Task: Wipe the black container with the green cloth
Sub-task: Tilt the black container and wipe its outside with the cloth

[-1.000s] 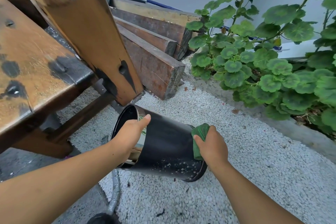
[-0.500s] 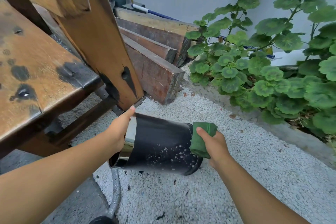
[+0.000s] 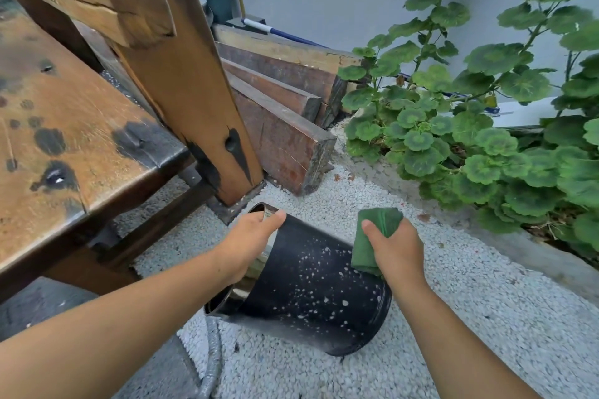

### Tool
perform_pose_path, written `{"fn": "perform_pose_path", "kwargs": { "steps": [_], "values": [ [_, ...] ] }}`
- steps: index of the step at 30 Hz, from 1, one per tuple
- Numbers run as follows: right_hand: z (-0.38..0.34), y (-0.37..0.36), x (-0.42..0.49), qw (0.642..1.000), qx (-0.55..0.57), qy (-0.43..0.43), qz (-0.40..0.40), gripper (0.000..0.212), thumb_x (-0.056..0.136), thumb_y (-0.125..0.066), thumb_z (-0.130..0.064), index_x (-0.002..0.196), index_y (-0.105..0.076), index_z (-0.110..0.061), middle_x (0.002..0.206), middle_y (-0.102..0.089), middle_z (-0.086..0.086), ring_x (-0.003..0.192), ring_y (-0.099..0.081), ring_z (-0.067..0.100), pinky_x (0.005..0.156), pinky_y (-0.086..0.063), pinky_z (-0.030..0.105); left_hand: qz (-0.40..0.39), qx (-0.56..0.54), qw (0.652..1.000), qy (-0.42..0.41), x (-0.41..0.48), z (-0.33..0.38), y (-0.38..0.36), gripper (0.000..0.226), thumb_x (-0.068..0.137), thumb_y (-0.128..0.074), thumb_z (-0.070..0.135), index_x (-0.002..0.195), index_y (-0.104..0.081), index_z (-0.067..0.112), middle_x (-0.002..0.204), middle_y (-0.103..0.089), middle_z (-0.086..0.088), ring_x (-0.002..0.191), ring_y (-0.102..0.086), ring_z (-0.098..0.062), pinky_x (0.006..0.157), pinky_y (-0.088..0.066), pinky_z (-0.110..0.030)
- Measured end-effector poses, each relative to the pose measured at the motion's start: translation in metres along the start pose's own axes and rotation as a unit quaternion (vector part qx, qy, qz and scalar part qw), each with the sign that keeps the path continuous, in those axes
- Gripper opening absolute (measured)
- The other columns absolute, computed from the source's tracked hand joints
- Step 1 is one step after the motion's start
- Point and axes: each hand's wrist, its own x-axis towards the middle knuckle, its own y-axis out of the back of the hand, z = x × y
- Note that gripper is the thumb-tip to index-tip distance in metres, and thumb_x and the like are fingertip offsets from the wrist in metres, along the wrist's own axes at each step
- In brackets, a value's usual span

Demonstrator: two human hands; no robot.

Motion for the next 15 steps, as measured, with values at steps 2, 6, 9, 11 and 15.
{"fn": "perform_pose_path", "kwargs": {
  "steps": [2, 6, 9, 11, 15],
  "values": [
    [-0.02, -0.01, -0.017, 0.997, -0.028, 0.065, -0.007, 0.02, 0.088, -0.076, -0.04, 0.095, -0.059, -0.033, 0.092, -0.067, -0.009, 0.078, -0.065, 0.005, 0.051, -0.046, 0.016, 0.014, -0.006, 1.0, 0.012, 0.003, 0.003, -0.01, 0.042, 0.096, -0.041, 0.065, 0.112, -0.06, 0.031, 0.108, -0.052, 0.014, 0.1, -0.051, -0.008, 0.089, -0.035, -0.036],
    [-0.04, -0.04, -0.047, 0.992, -0.046, 0.091, -0.076, 0.02, 0.087, -0.074, -0.047, 0.092, -0.057, -0.037, 0.089, -0.068, -0.013, 0.075, -0.065, -0.002, 0.048, -0.05, 0.012, 0.065, 0.013, 0.997, -0.044, 0.005, 0.009, -0.033, 0.054, 0.098, -0.033, 0.066, 0.07, -0.045, 0.022, 0.066, -0.043, 0.004, 0.057, -0.04, -0.009, 0.06, -0.033, -0.032],
    [-0.041, -0.051, -0.052, 0.993, -0.047, 0.087, -0.069, 0.024, 0.085, -0.073, -0.048, 0.095, -0.06, -0.031, 0.086, -0.067, -0.011, 0.075, -0.066, 0.006, 0.063, -0.056, 0.029, 0.042, -0.001, 0.995, -0.086, 0.003, 0.01, -0.044, 0.07, 0.101, -0.03, 0.062, 0.07, -0.071, 0.014, 0.065, -0.071, -0.004, 0.061, -0.065, -0.013, 0.06, -0.047, -0.027],
    [-0.042, -0.051, -0.045, 0.993, -0.062, 0.076, -0.068, 0.026, 0.085, -0.072, -0.049, 0.096, -0.06, -0.029, 0.087, -0.066, -0.011, 0.075, -0.064, 0.008, 0.061, -0.052, 0.029, 0.029, -0.002, 0.995, -0.099, 0.002, 0.01, -0.048, 0.073, 0.101, -0.031, 0.061, 0.074, -0.073, 0.008, 0.062, -0.069, -0.002, 0.059, -0.063, -0.014, 0.06, -0.047, -0.028],
    [-0.036, -0.048, -0.029, 0.99, -0.106, 0.061, -0.067, 0.03, 0.084, -0.07, -0.051, 0.095, -0.057, -0.026, 0.084, -0.063, -0.008, 0.072, -0.061, 0.009, 0.054, -0.045, 0.028, 0.038, -0.014, 0.992, -0.119, 0.003, 0.01, -0.056, 0.07, 0.095, -0.047, 0.062, 0.069, -0.057, -0.001, 0.065, -0.051, -0.023, 0.061, -0.049, -0.025, 0.06, -0.037, -0.038]
  ]
}}
